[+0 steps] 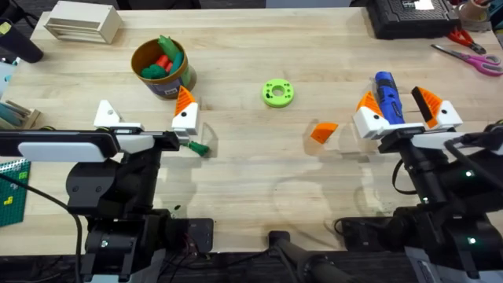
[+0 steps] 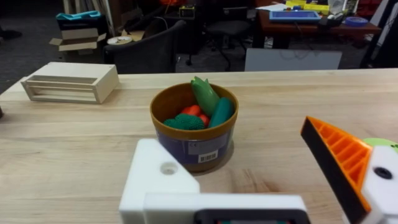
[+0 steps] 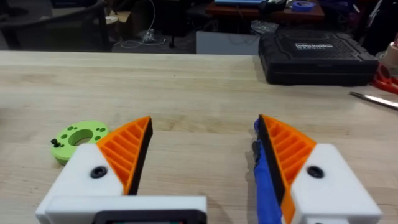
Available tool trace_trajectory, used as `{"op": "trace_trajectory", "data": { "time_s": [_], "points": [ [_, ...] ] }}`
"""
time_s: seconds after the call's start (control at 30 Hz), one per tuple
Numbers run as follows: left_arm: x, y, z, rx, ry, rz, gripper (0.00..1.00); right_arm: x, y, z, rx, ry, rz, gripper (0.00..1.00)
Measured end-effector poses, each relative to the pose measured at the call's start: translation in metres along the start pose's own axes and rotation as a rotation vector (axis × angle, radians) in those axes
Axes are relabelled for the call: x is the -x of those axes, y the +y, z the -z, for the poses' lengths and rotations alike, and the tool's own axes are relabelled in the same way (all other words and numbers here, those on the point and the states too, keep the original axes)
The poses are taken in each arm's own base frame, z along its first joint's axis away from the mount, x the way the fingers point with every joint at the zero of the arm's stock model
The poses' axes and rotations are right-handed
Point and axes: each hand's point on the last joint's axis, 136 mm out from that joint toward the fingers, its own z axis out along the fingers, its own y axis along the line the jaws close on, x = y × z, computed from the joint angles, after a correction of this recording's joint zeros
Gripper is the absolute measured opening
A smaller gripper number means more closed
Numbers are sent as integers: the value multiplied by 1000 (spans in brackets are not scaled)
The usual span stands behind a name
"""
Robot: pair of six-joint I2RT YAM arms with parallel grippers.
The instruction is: Pick up the gripper from the table and insert it into the empty holder that is missing its gripper. Then pick up a screw, insert it into the mounting hole, and use the screwdriver to tighten it. Finally, clean up the table by picking up the vegetable and placing it into the bucket.
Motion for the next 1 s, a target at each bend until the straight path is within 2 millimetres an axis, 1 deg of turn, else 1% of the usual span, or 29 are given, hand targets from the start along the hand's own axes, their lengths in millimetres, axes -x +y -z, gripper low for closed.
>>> {"op": "trace_trajectory", "data": {
  "time_s": [0.33, 0.47, 0.5, 0.53, 0.6, 0.67, 0.73, 0.8, 0.87, 0.9, 0.93, 1.0],
  "points": [
    [0, 0, 0, 0, 1, 0, 976, -4, -1, 0, -4, 16, -9, 990],
    [-5, 1, 4, 6, 73, 0, 977, -5, -1, 3, -6, 45, -76, 990],
    [38, 9, 21, 51, 138, -3, 979, -10, 3, 17, 1, 189, -114, 990],
    [49, 9, 25, 53, 157, -3, 979, -6, 3, 20, 1, 211, -115, 990],
    [67, 9, 30, 50, 215, -4, 979, 12, 4, 27, 1, 245, -116, 990],
    [71, 6, 37, 37, 325, 8, 979, 33, 5, 35, 2, 279, -118, 990],
    [64, 1, 46, 18, 474, 42, 979, 48, 6, 44, 2, 337, -121, 990],
    [57, -4, 53, 0, 602, 84, 978, 54, 8, 52, 4, 424, -127, 990],
    [55, -10, 50, -19, 665, 122, 978, 56, 9, 57, 7, 493, -136, 990],
    [52, -15, 42, -35, 716, 157, 978, 60, 10, 56, 6, 545, -146, 990],
    [44, -17, 39, -39, 765, 174, 979, 57, 10, 55, 4, 563, -148, 990],
    [39, -18, 36, -43, 790, 184, 978, 57, 10, 55, 3, 566, -150, 990]
  ]
}}
